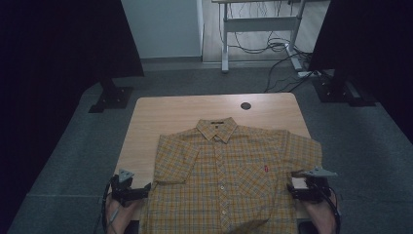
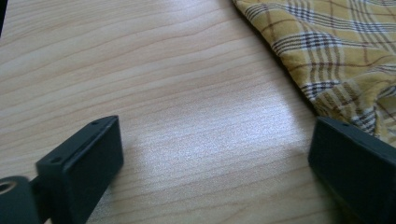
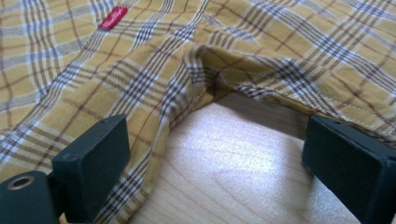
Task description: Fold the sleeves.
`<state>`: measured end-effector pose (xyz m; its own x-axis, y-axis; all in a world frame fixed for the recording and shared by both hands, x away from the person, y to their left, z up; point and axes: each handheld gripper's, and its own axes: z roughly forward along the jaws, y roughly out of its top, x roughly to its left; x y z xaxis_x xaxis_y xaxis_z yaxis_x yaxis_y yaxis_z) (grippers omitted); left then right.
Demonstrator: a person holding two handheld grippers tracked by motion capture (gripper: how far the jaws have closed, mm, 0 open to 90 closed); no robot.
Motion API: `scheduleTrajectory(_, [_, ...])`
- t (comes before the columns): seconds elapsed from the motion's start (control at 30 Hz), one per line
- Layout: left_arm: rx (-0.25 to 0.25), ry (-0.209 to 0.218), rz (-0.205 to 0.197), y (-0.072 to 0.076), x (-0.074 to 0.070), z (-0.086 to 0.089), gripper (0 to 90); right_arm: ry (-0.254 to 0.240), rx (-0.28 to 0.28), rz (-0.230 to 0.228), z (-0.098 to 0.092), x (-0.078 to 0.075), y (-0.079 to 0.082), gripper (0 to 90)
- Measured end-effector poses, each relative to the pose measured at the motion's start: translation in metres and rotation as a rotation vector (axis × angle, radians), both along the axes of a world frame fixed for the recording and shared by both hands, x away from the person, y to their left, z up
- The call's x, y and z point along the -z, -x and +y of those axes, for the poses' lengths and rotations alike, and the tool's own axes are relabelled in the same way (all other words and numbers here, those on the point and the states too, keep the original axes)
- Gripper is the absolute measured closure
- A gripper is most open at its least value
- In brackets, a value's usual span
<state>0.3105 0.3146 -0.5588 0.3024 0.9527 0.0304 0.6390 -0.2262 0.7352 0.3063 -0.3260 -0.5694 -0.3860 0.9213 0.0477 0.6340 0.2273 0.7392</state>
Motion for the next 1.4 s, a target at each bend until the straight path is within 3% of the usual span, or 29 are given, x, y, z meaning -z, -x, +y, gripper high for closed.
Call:
scheduleTrajectory(0.6, [-0.015, -0.002, 0.006, 0.000, 0.000, -0.001, 0.0, -0.032, 0.019, -0.026, -0.008, -0.017, -0.016, 6.3])
scheduleTrajectory(1.0, [-0.016, -0.002, 0.007, 0.000, 0.000, -0.001, 0.0, -0.045, 0.035, -0.050, -0.008, -0.029, -0.039, 6.7])
scheduleTrajectory(1.4, [-0.016, -0.002, 0.007, 0.000, 0.000, -0.001, 0.0, -0.035, 0.068, -0.044, -0.015, -0.030, -0.067, 9.7])
